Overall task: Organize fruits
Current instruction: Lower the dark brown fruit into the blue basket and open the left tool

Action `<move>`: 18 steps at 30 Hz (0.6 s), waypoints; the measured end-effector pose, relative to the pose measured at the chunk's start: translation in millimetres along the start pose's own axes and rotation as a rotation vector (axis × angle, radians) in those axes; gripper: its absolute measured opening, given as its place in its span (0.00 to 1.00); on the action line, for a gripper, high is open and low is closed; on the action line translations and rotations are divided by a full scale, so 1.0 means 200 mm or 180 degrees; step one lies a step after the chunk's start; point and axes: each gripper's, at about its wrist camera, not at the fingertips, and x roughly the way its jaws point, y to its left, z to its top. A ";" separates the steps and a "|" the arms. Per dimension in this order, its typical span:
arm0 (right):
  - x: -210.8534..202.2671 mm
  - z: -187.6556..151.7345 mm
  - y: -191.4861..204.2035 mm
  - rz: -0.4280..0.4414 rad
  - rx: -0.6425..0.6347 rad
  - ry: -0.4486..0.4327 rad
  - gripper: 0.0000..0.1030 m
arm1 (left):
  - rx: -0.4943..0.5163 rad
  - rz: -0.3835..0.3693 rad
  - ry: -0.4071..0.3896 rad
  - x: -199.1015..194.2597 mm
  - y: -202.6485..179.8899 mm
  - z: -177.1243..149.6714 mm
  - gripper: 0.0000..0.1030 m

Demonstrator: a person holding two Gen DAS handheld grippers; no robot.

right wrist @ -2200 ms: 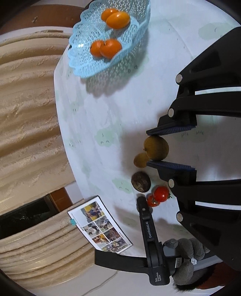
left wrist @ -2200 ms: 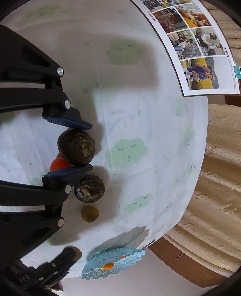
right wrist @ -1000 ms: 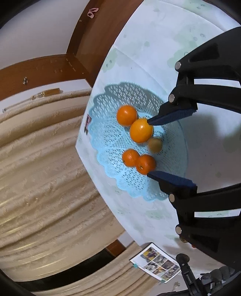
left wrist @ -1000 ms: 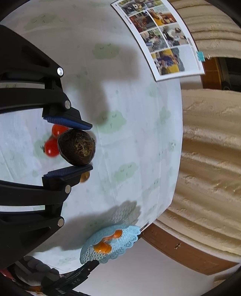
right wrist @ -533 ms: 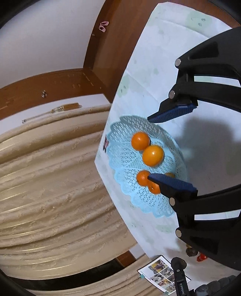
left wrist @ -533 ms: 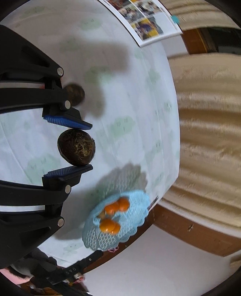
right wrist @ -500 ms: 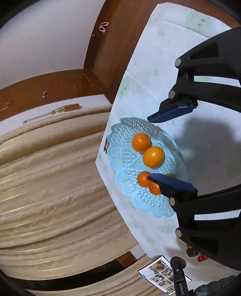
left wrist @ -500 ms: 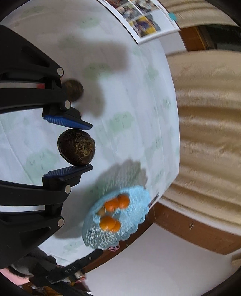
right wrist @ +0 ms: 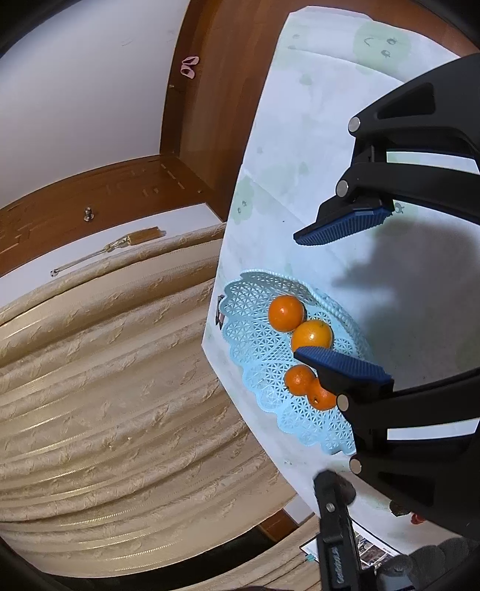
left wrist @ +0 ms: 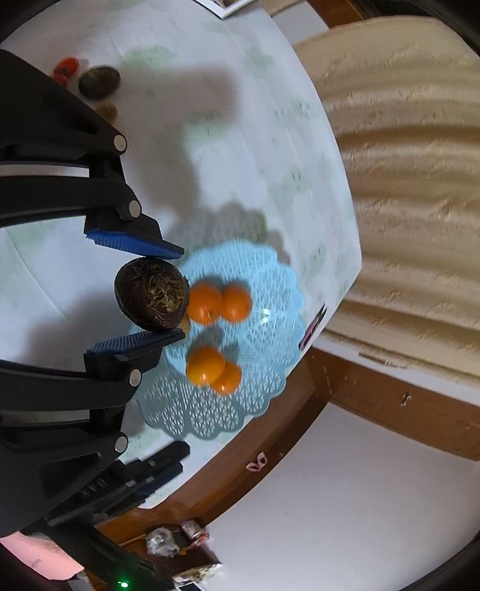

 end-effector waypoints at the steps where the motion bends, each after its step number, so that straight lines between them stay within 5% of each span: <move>1: 0.00 0.00 0.00 0.0002 0.0010 0.0007 0.57 | 0.0024 -0.0015 0.0013 0.02 -0.02 0.01 0.38; 9: 0.00 0.00 -0.01 -0.0001 0.0059 0.0014 0.59 | 0.0277 0.0045 0.0007 0.14 -0.18 0.02 0.38; 13: 0.00 0.00 -0.03 -0.0022 0.0119 -0.0001 0.70 | 0.0391 0.0165 -0.0138 0.13 -0.21 0.01 0.39; 14: 0.00 0.00 -0.03 -0.0031 0.0127 -0.0004 0.70 | 0.0423 0.0192 -0.0176 0.13 -0.21 0.00 0.41; 16: 0.00 0.00 -0.03 -0.0036 0.0141 -0.0003 0.70 | 0.0463 0.0272 -0.0282 0.11 -0.21 0.00 0.64; 18: 0.00 0.00 -0.03 -0.0041 0.0145 -0.0006 0.70 | 0.0505 0.0364 -0.0405 0.08 -0.21 -0.01 0.66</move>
